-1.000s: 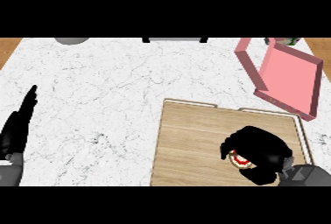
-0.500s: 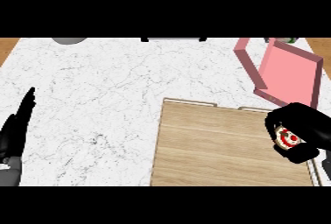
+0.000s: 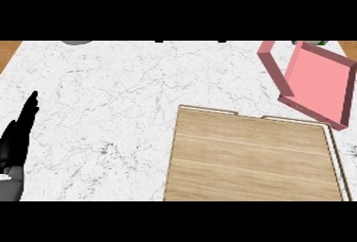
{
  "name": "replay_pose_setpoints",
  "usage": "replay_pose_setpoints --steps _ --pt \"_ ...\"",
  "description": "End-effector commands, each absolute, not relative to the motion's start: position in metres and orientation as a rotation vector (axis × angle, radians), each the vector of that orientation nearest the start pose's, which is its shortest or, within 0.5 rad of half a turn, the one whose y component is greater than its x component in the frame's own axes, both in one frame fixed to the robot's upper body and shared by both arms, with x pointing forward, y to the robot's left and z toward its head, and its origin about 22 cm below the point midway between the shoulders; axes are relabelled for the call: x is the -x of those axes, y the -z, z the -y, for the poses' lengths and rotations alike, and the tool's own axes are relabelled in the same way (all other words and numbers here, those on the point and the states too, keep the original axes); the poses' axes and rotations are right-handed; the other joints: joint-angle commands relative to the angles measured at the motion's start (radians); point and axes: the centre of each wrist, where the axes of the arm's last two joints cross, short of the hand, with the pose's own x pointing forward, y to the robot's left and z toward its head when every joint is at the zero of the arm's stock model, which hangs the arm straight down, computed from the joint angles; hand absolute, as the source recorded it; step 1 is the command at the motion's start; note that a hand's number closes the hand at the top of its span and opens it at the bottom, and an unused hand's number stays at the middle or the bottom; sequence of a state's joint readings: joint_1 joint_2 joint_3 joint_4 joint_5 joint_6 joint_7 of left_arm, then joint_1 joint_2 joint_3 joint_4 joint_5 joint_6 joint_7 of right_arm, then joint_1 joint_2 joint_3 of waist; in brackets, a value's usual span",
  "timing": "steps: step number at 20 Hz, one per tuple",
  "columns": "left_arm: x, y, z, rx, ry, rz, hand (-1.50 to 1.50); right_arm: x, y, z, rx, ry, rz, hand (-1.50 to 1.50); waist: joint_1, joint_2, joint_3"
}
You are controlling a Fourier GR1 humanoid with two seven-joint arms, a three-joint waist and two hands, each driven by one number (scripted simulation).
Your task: Pick the cupcake from the tray and place it in the cardboard box
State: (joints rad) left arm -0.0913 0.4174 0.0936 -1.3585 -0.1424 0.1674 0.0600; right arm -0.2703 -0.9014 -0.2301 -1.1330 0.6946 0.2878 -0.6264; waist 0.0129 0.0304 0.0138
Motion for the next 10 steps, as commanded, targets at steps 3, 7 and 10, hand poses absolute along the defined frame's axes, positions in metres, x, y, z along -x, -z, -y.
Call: replay_pose_setpoints --steps 3,7,10 --pt "-0.264 -0.02 -0.352 -0.63 0.226 1.409 0.0 -0.26 -0.196 0.55 1.008 -1.12 1.696 1.5 0.031 -0.001 0.0" --pt "-0.269 -0.019 -0.346 -0.59 0.236 1.411 0.0 -0.255 -0.214 0.57 0.983 -1.132 1.843 1.5 0.049 0.001 -0.003" --pt "-0.277 -0.023 -0.346 -0.615 0.237 1.413 0.0 -0.255 -0.216 0.577 0.893 -1.154 1.896 1.5 0.044 -0.002 -0.006"
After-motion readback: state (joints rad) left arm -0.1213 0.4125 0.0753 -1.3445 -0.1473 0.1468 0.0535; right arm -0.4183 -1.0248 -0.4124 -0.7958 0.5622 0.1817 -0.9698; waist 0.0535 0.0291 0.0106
